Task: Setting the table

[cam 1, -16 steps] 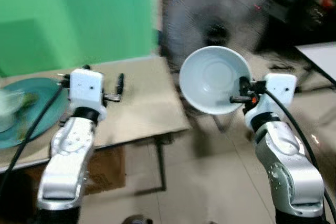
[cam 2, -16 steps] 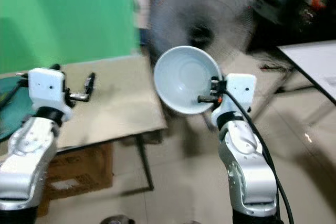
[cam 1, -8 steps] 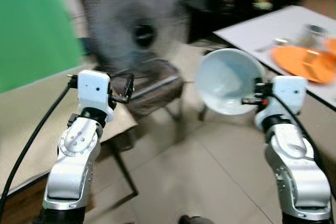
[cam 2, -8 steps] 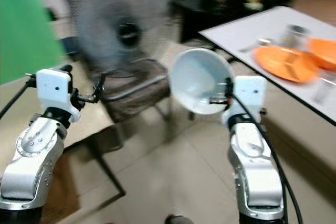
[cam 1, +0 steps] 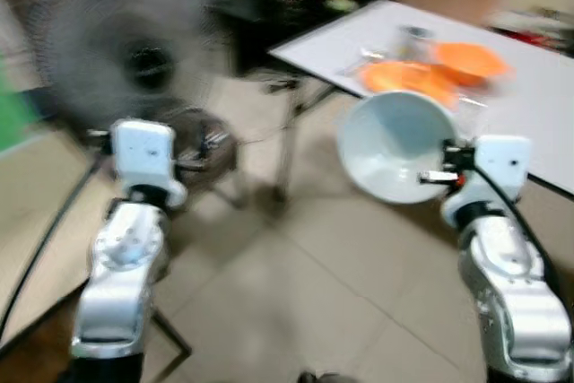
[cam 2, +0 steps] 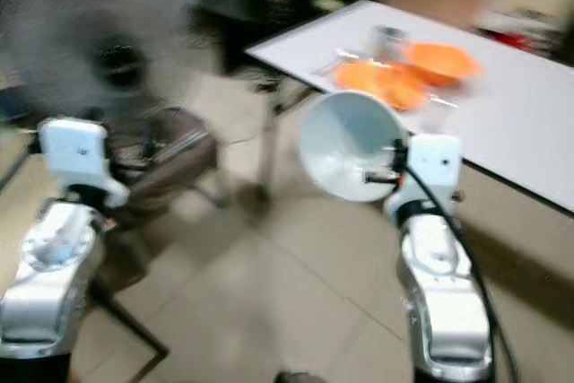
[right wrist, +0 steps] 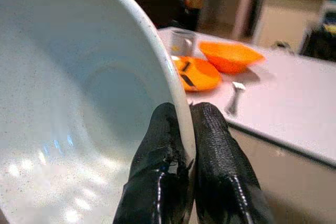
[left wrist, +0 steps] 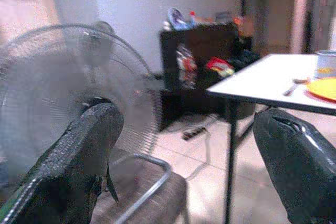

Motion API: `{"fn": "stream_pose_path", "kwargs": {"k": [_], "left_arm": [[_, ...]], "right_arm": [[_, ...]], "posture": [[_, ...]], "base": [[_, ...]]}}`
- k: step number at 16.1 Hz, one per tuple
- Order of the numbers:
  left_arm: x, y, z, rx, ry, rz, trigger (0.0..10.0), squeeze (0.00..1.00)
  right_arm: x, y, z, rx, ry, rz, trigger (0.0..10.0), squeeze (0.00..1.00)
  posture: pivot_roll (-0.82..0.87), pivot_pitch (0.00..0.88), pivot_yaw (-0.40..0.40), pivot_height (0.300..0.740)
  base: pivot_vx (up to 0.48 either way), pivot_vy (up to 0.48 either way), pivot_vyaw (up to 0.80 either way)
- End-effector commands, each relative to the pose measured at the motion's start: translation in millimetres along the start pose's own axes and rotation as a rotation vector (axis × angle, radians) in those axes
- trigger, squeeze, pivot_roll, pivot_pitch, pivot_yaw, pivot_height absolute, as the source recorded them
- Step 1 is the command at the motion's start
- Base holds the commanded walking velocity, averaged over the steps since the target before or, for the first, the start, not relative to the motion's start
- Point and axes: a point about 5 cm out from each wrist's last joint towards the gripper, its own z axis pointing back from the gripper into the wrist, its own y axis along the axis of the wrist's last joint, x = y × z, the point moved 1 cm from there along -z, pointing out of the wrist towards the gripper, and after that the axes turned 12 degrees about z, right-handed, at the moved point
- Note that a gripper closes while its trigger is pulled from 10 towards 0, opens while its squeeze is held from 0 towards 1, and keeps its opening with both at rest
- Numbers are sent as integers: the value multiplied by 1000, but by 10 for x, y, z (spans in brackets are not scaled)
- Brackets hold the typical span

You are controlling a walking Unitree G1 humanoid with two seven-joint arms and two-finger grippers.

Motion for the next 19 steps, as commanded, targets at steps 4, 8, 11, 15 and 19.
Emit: {"fn": "stream_pose_path", "kwargs": {"k": [4, 8, 11, 15, 19], "left_arm": [[-23, -5, 6, -96, -8, 43, 10000, 0], [35, 75, 16, 38, -120, 17, 10000, 0], [165, 110, 39, 49, -174, 108, 10000, 0], [42, -12, 32, -28, -113, 1, 10000, 0], [103, -77, 19, -79, -154, -3, 10000, 0]], "right_arm": [[22, 88, 2, 35, -24, 0, 10000, 0], [27, 66, 1, 34, -51, 41, 10000, 0], [34, 3, -3, 3, -56, 35, 10000, 0], [56, -43, -21, -39, -72, 2, 10000, 0], [41, -31, -35, -43, -65, 6, 10000, 0]], "posture": [[89, 0, 3, 740], [90, 0, 4, 740], [92, 0, -3, 740], [92, 0, 1, 740], [97, 0, -8, 740]], "base": [[0, 0, -800], [0, 0, -400], [0, 0, -267], [0, 0, -800], [0, 0, -200]]}}
